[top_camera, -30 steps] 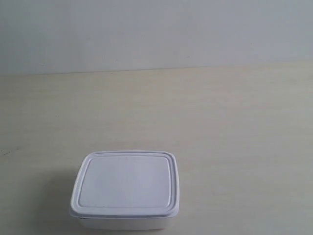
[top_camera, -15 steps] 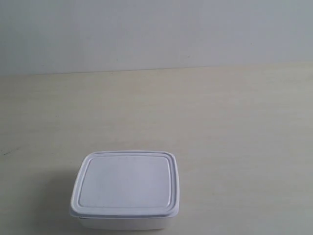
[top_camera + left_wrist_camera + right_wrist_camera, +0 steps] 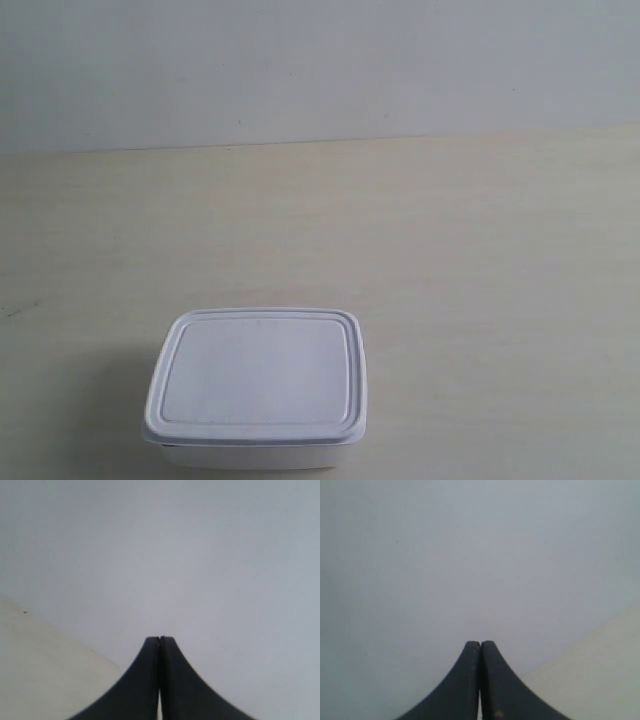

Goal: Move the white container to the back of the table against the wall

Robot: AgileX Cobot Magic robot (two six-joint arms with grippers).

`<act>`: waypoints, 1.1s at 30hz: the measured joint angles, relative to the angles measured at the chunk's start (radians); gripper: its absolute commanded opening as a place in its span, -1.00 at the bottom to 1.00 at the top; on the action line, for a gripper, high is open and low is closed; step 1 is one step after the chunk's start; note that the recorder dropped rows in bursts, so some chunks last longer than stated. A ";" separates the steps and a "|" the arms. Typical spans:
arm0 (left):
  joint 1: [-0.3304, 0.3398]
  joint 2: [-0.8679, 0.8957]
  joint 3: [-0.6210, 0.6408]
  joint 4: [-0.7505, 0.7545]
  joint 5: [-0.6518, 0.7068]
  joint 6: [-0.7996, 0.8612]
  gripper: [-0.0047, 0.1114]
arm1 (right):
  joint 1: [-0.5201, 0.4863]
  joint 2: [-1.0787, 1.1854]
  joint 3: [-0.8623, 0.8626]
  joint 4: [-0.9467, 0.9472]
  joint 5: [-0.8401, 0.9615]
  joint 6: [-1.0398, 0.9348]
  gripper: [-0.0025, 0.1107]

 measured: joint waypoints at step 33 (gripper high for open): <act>0.000 0.000 0.000 0.362 -0.310 -0.568 -0.92 | 0.000 0.000 -0.089 -0.048 0.078 0.338 -0.96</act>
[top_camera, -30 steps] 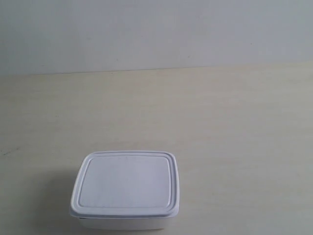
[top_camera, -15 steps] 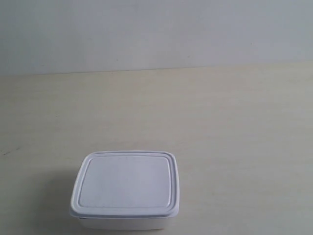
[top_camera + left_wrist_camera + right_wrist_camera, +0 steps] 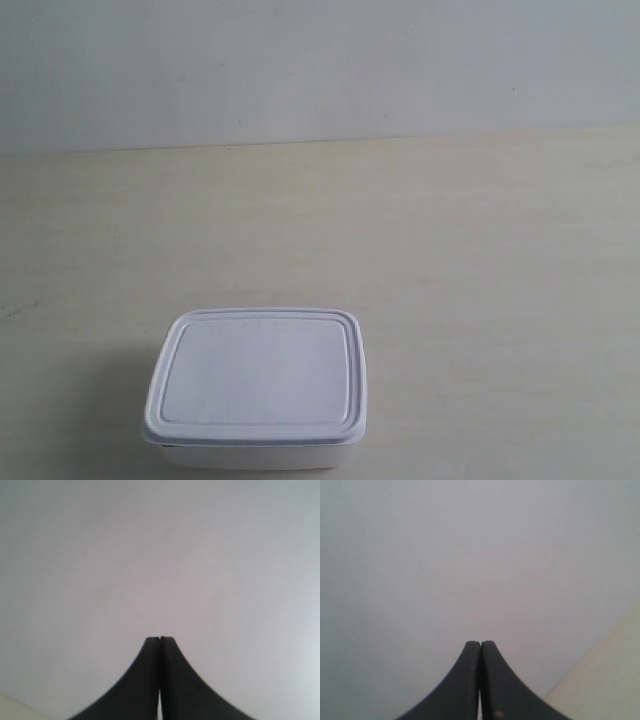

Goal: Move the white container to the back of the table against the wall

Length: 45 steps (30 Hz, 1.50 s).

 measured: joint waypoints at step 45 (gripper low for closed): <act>-0.001 0.492 -0.121 0.692 -0.450 -0.335 -0.92 | 0.157 0.800 -0.164 -1.392 -0.746 0.677 -0.96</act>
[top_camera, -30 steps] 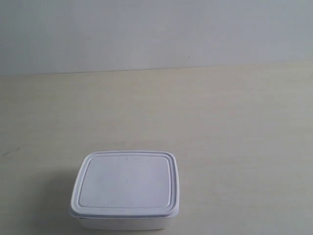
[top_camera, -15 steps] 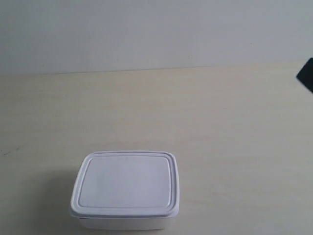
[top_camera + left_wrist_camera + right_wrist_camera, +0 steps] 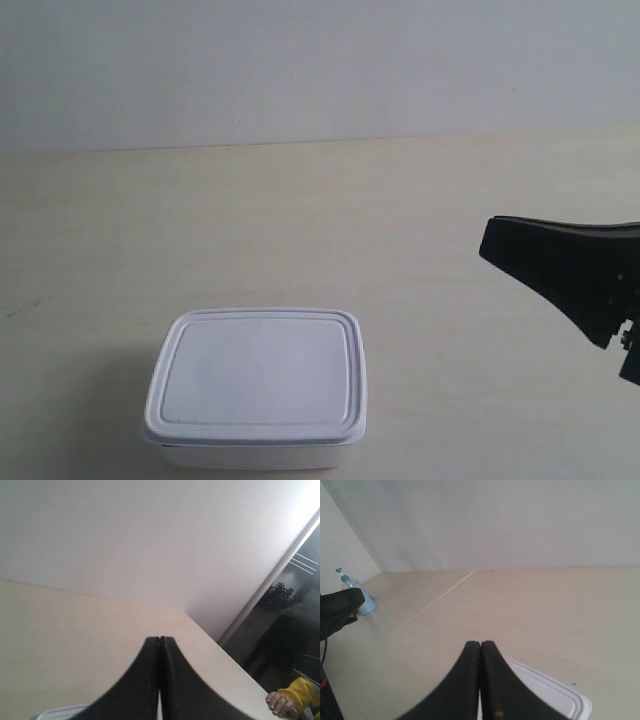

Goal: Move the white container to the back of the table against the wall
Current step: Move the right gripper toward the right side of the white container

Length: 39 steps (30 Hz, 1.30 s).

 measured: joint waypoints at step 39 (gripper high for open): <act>-0.142 0.310 -0.236 -0.083 0.219 0.008 -0.92 | 0.640 0.516 -0.294 0.021 0.677 -0.048 -0.96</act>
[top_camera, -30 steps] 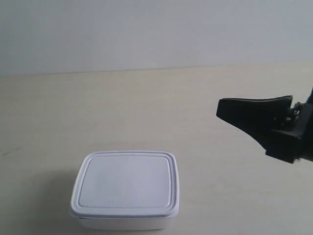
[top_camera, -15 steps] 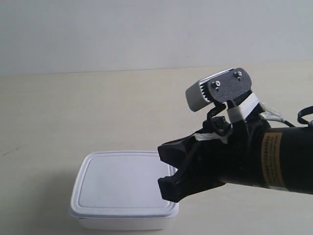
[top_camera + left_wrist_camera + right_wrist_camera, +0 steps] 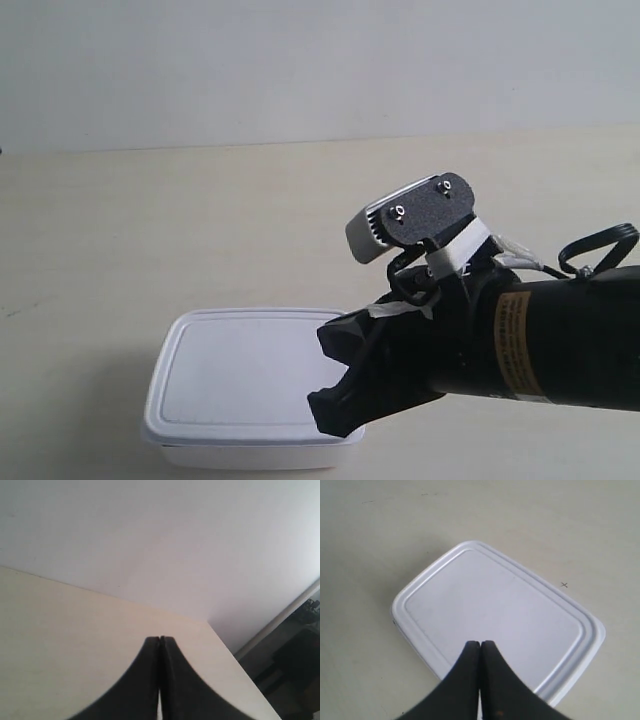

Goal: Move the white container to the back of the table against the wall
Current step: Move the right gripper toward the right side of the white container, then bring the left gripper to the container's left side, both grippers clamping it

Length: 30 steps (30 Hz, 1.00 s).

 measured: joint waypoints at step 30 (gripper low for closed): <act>-1.159 0.331 -0.077 -0.134 1.057 0.247 -0.92 | 0.105 0.081 0.008 0.002 0.083 -0.004 -0.96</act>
